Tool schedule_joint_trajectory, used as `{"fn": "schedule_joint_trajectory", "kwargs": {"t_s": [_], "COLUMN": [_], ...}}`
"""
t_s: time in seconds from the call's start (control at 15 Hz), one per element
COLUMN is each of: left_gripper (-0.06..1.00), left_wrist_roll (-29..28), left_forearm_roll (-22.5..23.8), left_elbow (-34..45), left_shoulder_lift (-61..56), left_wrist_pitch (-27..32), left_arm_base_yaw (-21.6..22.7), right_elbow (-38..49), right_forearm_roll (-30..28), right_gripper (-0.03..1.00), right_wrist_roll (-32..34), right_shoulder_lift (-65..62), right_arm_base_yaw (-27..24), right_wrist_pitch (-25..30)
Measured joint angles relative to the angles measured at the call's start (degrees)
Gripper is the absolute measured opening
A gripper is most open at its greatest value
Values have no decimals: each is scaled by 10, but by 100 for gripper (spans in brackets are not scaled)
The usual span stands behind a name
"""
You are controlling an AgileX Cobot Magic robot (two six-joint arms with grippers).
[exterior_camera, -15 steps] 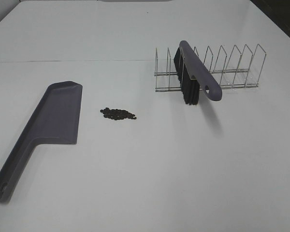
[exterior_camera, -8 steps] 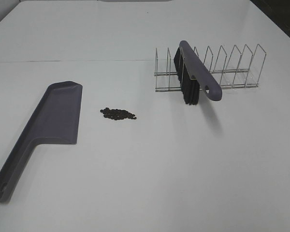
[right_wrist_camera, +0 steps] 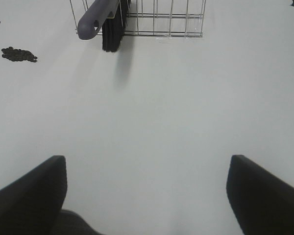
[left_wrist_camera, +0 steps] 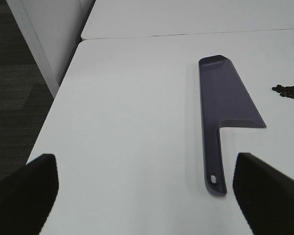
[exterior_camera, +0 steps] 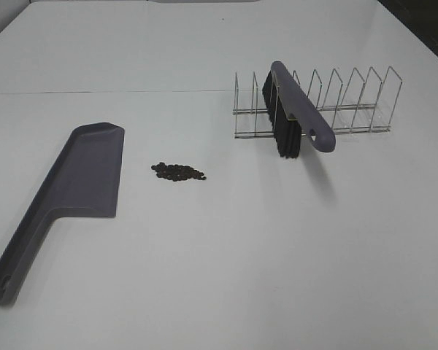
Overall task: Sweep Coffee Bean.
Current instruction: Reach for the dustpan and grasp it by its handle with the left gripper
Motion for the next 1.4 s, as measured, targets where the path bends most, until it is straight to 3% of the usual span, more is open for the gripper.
{"fn": "schedule_joint_trajectory", "kwargs": {"t_s": [1.4], "left_gripper": [89], "left_wrist_roll": [0], "left_forearm_roll": [0], "left_elbow": [0], "left_shoulder_lift": [0], "left_wrist_pitch": [0], "left_arm_base_yaw": [0], "right_elbow": [0], "right_forearm_roll": [0], "right_gripper": [75], "right_wrist_roll": [0], "right_shoulder_lift": [0], "right_arm_base_yaw": [0], "right_wrist_pitch": [0]}}
